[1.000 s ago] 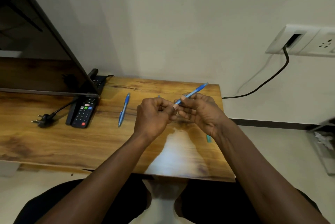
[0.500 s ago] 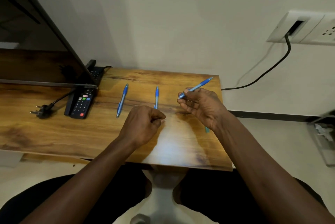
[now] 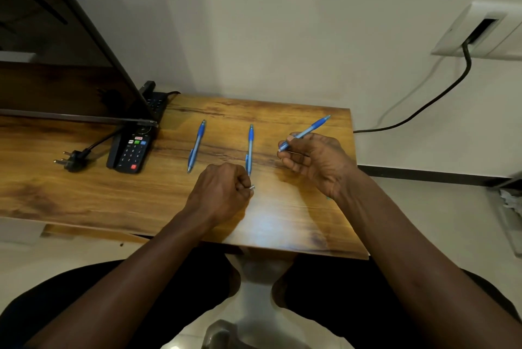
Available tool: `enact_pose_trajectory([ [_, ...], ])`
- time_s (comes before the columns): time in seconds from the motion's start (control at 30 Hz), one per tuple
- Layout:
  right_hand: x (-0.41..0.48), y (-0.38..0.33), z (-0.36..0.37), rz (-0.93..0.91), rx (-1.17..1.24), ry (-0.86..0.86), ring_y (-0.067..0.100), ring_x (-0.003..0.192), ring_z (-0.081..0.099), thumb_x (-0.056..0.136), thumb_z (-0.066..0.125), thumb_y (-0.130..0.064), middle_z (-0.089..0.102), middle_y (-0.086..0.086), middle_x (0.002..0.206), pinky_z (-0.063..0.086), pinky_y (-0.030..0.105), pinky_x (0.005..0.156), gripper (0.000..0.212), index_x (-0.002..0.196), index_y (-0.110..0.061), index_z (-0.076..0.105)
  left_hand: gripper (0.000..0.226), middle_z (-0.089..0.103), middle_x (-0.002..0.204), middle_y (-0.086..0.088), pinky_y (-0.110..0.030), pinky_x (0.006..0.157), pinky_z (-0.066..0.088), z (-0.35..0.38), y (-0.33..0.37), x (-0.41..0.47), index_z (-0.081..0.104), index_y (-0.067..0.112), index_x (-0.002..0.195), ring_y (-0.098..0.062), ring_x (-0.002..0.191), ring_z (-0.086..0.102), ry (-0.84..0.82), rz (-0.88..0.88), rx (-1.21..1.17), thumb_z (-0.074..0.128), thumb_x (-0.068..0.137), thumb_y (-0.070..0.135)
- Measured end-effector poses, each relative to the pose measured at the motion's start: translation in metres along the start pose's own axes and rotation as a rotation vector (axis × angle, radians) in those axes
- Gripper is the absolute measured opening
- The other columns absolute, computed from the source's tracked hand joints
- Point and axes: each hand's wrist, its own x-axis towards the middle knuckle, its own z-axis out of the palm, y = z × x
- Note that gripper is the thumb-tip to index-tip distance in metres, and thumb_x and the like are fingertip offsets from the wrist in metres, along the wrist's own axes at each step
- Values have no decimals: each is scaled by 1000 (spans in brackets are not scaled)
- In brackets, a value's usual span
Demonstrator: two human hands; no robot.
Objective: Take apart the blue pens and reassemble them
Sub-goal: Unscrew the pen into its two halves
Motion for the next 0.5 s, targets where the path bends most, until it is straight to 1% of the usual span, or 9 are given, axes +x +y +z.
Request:
enact_pose_trajectory([
  [0.07,0,1,1,10,-4,-5,25,87,73,95,69,-4,75,19,101,64,34,79,23,116,2,67,10,70,73,13,-12,60,40,-1,0,0,75,26,89,3,70,63,-6,-19,-4,85,87,28],
  [0.13,1,2,1,21,-1,-9,26,88,73,94,69,-4,75,18,98,63,36,84,18,112,0,67,14,70,74,11,-18,60,43,-3,2,1,74,25,85,1,72,63,3,-42,-13,84,86,35],
  [0.2,1,3,2,25,-2,-17,26,87,74,94,69,-3,75,17,94,62,37,85,14,108,-2,67,20,70,75,11,-23,63,47,-5,5,1,72,26,84,-2,75,65,32,-43,-15,83,86,43],
  [0.23,0,3,2,24,-5,-23,25,85,74,94,69,-3,75,16,92,62,36,85,13,107,-2,67,21,71,75,11,-23,64,48,-7,7,1,72,27,85,-2,74,66,50,-33,-19,81,87,46],
  [0.3,-1,4,2,22,-28,-34,23,82,75,93,70,-4,76,15,91,63,36,83,13,106,-3,68,22,72,75,10,-23,64,51,-9,13,1,71,28,92,0,71,67,80,-7,-74,80,88,48],
  [0.37,-3,4,1,21,-74,-41,23,82,75,92,72,-5,78,16,95,61,37,84,19,110,-2,68,27,74,80,11,-27,67,58,-12,18,1,70,28,102,-1,71,70,102,5,-182,80,87,49],
  [0.43,-5,5,1,19,-108,-46,28,88,75,91,74,-6,78,20,104,60,37,86,21,111,-3,68,33,73,86,12,-31,70,62,-14,23,1,71,27,109,-2,76,71,114,6,-280,81,86,49],
  [0.5,-8,5,1,18,-127,-59,34,97,74,90,75,-5,77,22,108,59,35,83,18,107,-5,68,36,73,90,12,-35,72,65,-15,26,2,71,26,115,-3,80,72,120,15,-381,82,86,44],
])
